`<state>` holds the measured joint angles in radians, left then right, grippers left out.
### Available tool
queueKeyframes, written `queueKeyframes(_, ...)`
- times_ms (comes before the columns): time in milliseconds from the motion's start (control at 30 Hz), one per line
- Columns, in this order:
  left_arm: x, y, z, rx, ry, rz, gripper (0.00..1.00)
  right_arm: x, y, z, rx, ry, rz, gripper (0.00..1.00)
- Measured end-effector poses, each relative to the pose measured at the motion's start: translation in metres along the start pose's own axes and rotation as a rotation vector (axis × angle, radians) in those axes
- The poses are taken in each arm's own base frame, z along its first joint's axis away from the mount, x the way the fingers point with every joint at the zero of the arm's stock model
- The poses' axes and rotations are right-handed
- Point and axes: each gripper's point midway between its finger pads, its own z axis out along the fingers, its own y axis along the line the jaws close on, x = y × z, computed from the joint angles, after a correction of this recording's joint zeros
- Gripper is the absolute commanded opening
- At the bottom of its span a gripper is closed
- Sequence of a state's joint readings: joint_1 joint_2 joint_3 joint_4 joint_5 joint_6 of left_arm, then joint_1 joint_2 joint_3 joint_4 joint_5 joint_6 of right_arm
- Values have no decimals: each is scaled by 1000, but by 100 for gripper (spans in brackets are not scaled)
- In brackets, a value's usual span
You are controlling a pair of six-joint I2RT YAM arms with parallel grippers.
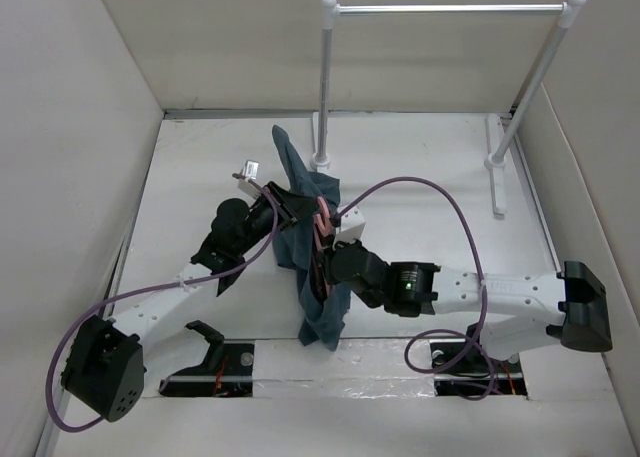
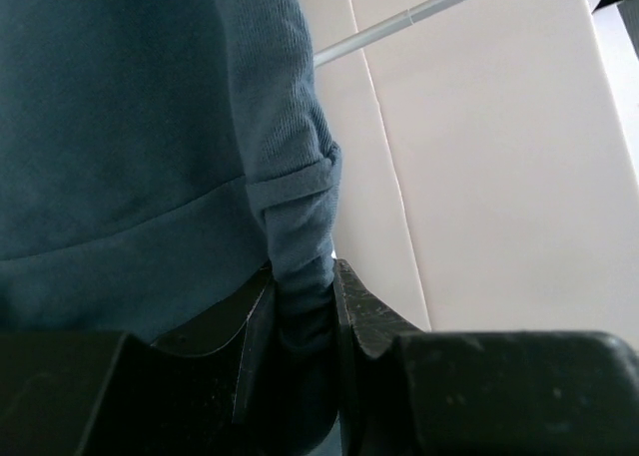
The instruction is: Place the t-shirt on the hanger
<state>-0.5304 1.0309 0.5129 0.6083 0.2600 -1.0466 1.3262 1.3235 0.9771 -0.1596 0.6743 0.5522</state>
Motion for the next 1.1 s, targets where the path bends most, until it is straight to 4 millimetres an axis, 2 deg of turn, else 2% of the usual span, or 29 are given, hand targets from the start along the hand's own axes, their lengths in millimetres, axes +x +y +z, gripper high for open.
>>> queueKeyframes(100, -5, -10, 2, 0, 5, 33, 3, -6, -2, -3, -4, -13, 24, 0)
queueKeyframes(167, -7, -16, 3, 1, 11, 51, 10, -9, -2, -6, -12, -20, 36, 0)
queueKeyframes(200, -7, -19, 4, 2, 14, 60, 19, -11, -2, -8, -15, -23, 44, 0)
queueKeyframes(233, -7, -19, 4, -2, 19, 73, 24, -13, -3, -9, -17, -28, 50, 0)
queueKeyframes(300, -12, -22, 5, -3, 3, 100, 30, -16, -3, -11, -21, -31, 56, 0)
queueKeyframes(400, -27, -17, 6, -32, -56, 137, 41, -8, -6, -17, -27, -3, 37, 0)
queueKeyframes(500, -35, -11, 6, -56, -87, 164, 49, -2, -8, -18, -26, 20, 21, 0)
queueKeyframes(567, -36, -10, 4, -65, -96, 178, 50, -1, -9, -18, -27, 27, 17, 0)
queueKeyframes(600, -38, -10, 3, -71, -102, 187, 47, 0, -9, -18, -28, 30, 16, 0)
queueKeyframes(633, -39, -10, 1, -74, -108, 195, 40, 0, -9, -17, -28, 30, 17, 0)
queueKeyframes(667, -40, -11, -1, -76, -114, 203, 39, 0, -9, -17, -28, 31, 18, 0)
queueKeyframes(800, -43, -15, -14, -74, -134, 244, 39, -3, -14, -14, -22, 31, 22, 0)
queueKeyframes(1000, -33, -41, -35, 7, -130, 320, 40, -8, -26, -6, -1, 35, 29, 0)
queueKeyframes(1100, -29, -38, -43, 12, -130, 340, 40, -9, -31, -3, 4, 38, 29, 0)
